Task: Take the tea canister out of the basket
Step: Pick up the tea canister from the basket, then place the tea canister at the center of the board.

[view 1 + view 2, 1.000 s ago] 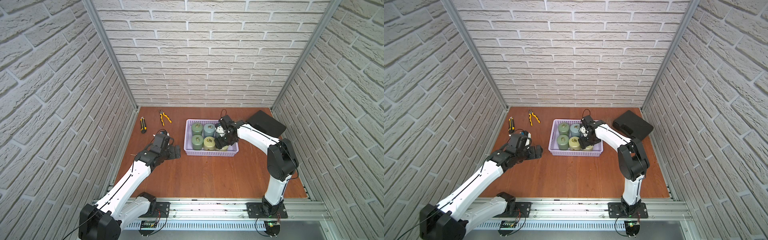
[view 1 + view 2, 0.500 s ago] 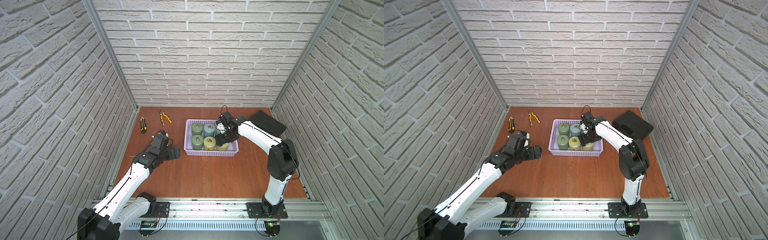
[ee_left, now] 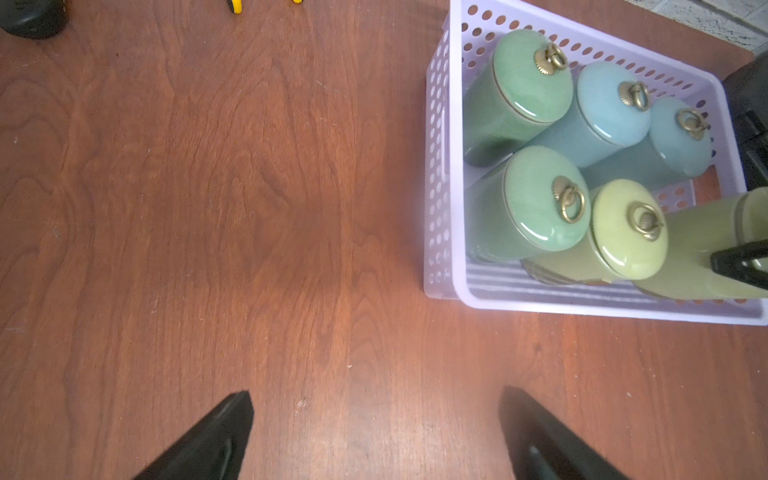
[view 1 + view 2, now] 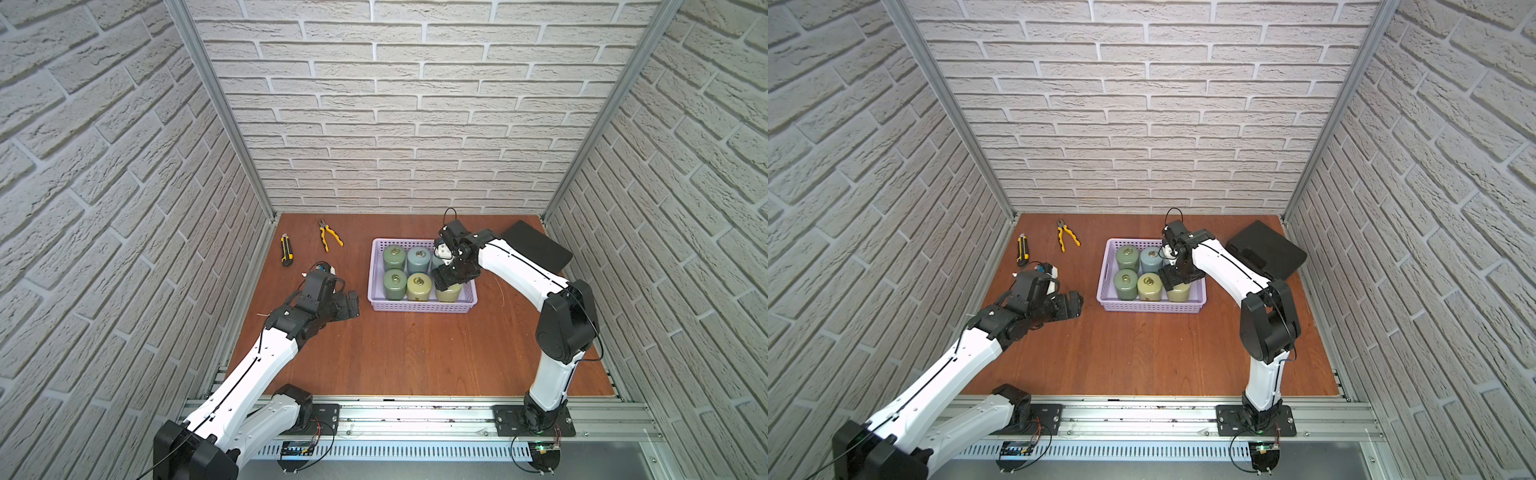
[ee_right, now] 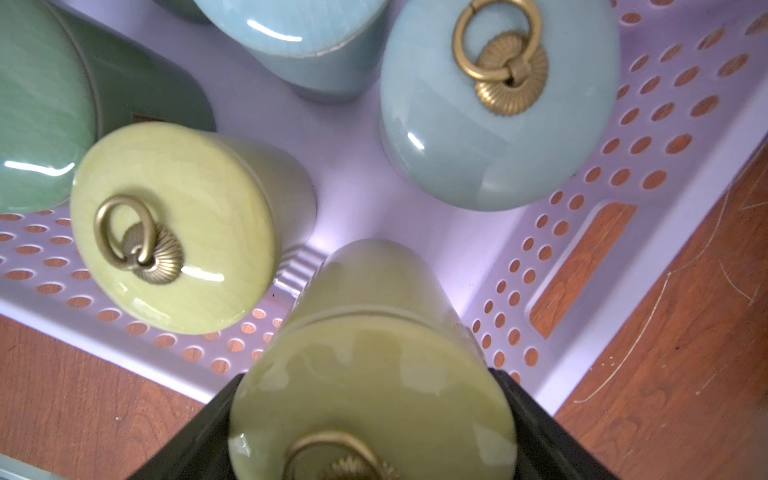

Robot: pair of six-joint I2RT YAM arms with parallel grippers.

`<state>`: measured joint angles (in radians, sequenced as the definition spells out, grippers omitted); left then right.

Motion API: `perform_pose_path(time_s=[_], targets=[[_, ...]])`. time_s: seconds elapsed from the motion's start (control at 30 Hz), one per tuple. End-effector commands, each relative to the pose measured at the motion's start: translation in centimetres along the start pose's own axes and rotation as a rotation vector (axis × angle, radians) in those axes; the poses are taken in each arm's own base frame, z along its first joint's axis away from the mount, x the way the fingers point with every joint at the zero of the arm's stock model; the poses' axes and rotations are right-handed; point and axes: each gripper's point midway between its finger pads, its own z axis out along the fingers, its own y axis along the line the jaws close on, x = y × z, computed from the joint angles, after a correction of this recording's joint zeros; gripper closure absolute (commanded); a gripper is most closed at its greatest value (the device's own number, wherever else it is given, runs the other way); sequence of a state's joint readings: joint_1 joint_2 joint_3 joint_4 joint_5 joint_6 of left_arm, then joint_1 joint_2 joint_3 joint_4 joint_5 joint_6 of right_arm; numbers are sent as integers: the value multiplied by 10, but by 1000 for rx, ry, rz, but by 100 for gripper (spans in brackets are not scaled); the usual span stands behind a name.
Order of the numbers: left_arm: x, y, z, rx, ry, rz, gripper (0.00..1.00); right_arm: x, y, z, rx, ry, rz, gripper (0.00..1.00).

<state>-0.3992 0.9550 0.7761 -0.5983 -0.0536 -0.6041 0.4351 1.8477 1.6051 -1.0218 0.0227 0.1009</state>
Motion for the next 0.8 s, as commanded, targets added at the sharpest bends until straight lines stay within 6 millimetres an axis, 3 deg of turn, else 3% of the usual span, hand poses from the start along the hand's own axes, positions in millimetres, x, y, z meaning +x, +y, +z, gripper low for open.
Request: perform_pose_path(time_s=[0.0,0.4,0.77], targets=[[-3,4,0,-12,-28,-12,2,-16,0,-52,-1,-142,13,58],[-6,4,1,-15,-35,-14,2,2,3,-86,6,-185,17,59],[-9,1,5,-2,-33,-20,2,27,29,-108,1,-232,6,59]])
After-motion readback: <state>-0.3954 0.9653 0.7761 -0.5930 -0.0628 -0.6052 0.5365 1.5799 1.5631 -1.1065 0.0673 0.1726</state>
